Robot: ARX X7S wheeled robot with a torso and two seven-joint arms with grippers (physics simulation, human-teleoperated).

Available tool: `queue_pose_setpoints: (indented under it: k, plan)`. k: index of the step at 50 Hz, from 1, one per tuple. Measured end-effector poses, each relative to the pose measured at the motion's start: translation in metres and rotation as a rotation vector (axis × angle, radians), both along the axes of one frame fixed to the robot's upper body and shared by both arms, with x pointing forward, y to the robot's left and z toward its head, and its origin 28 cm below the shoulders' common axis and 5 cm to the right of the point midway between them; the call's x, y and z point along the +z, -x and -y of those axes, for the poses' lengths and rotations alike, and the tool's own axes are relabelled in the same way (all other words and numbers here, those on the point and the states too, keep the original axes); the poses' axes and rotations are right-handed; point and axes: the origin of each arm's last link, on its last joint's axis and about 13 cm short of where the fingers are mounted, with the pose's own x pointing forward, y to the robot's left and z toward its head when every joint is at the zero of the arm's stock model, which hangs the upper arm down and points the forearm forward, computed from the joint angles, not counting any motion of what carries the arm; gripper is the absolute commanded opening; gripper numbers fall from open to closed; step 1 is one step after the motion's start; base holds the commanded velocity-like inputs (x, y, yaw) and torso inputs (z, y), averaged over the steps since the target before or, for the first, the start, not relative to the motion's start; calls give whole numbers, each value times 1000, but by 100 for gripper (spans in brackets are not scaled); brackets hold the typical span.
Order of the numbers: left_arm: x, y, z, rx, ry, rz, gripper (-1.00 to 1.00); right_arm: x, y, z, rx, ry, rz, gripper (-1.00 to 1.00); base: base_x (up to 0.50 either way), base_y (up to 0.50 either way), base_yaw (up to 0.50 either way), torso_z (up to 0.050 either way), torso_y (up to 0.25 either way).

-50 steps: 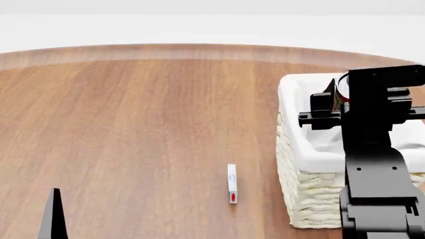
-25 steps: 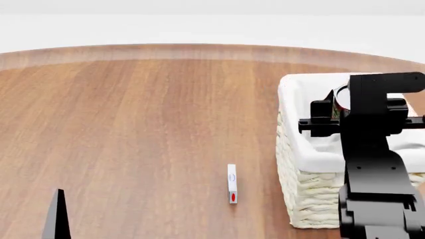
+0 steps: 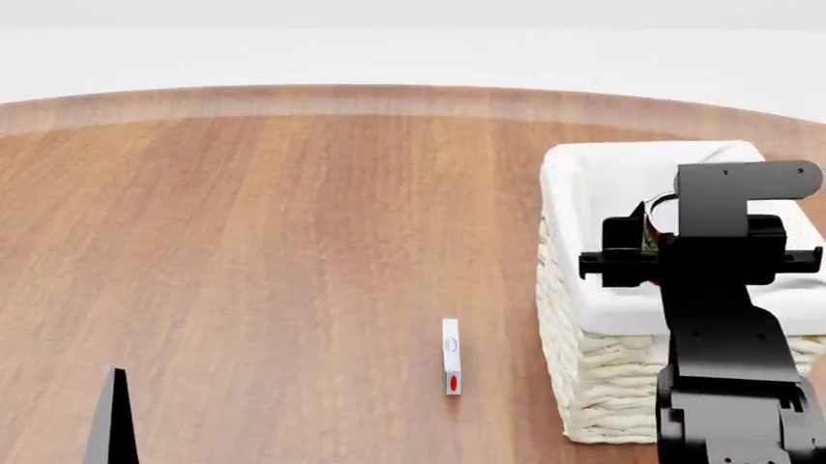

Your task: Pick up the tomato sauce, and put it in the basket.

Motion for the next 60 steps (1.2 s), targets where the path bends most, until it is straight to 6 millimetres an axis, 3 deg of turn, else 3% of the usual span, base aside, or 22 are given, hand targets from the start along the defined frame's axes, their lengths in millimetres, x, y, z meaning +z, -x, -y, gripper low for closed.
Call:
queue_pose_setpoints:
  k: [1,2,30,39,48,60]
  plan:
    - [0,0,0,0,0,0,100,0,0,0,1,-4,-2,-100,0,0,0,0,0]
    - [0,0,0,0,-1,0,100,0,0,0,1,-10,-4,100,0,0,0,0,0]
    - [1,0,2,-2,-8,1,100,-1,1,2,21,-34,-5,100,0,0,0,0,0]
    - [-1,-1,3,-5,-8,-4,100,10,5,-6,29,48,142,100,0,0,0,0,0]
    - [-2,-2,3,-6,-8,-8,100,24,26,-27,40,174,357,100,0,0,0,0,0]
    - [-3,-2,4,-13,-11,-9,100,46,75,-55,74,264,599,100,0,0,0,0,0]
